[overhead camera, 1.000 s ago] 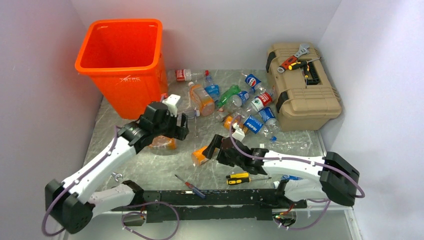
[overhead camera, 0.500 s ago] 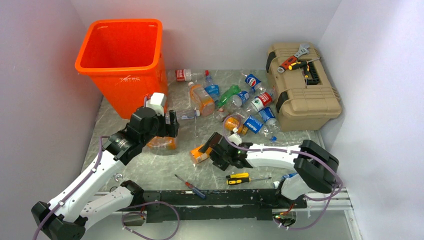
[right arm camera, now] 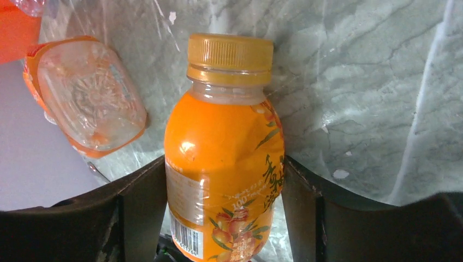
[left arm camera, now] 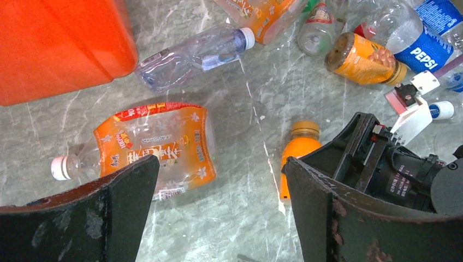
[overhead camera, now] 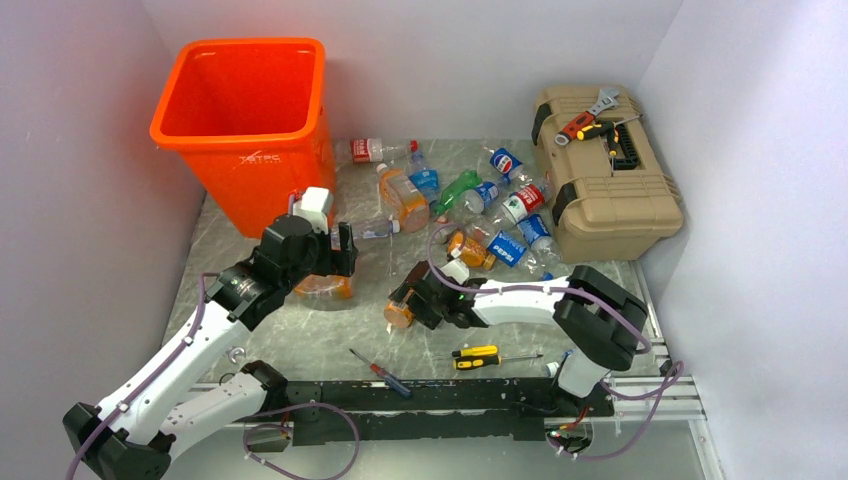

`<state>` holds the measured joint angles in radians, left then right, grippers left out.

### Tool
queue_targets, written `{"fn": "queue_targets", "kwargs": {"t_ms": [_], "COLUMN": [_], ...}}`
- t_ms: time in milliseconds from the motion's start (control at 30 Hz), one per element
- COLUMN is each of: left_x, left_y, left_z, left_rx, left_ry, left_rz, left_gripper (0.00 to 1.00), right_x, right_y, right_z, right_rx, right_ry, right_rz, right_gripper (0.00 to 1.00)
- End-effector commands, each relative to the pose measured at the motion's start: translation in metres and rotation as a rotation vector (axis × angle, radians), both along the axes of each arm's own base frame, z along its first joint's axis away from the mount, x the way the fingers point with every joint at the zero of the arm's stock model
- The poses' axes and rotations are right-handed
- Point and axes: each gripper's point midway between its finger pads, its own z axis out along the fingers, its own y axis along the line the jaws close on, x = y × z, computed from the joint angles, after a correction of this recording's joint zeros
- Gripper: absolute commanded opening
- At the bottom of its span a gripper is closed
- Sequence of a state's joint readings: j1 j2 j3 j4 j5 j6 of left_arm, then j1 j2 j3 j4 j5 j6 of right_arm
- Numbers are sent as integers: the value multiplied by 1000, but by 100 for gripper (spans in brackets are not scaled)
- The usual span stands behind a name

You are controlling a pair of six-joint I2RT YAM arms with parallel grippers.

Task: Put the plastic bottles in the bin
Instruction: Pick up the plastic bottle at the center of the board.

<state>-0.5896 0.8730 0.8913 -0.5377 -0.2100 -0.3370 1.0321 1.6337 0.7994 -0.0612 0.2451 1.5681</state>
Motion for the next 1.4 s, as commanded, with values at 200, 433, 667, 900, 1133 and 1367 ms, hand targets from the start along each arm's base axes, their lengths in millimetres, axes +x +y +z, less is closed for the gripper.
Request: {"fn": "queue_targets", "kwargs": {"t_ms": [200, 433, 667, 900, 1133, 1367], "left_x": [-1, -9, -51, -79, -87, -91], "left_y": [1, -19, -64, -102, -125, -136], "left_z": [10, 25, 93, 111, 99, 86], "left_rx": [-29, -106, -456, -600, -651, -689], "left_ry": [-26, -69, -341, -180, -25, 44], "left_rz": [11, -110, -422, -652, -768, -818], "left_gripper": [91, 92, 99, 99, 97, 95], "right_x": [1, -25, -66, -77, -77, -78], "right_y": [-24, -25, -46, -44, -41, -34], "right_z": [16, 93, 130, 171, 204, 218], "right_rx": [-198, -311, -321, -340, -253, -224], "right_ry": [-256, -762, -1062, -1254, -1337, -1370], "right_rz": [221, 575, 676, 661, 584, 567], "right_gripper": [53, 48, 37, 30, 27, 26]}}
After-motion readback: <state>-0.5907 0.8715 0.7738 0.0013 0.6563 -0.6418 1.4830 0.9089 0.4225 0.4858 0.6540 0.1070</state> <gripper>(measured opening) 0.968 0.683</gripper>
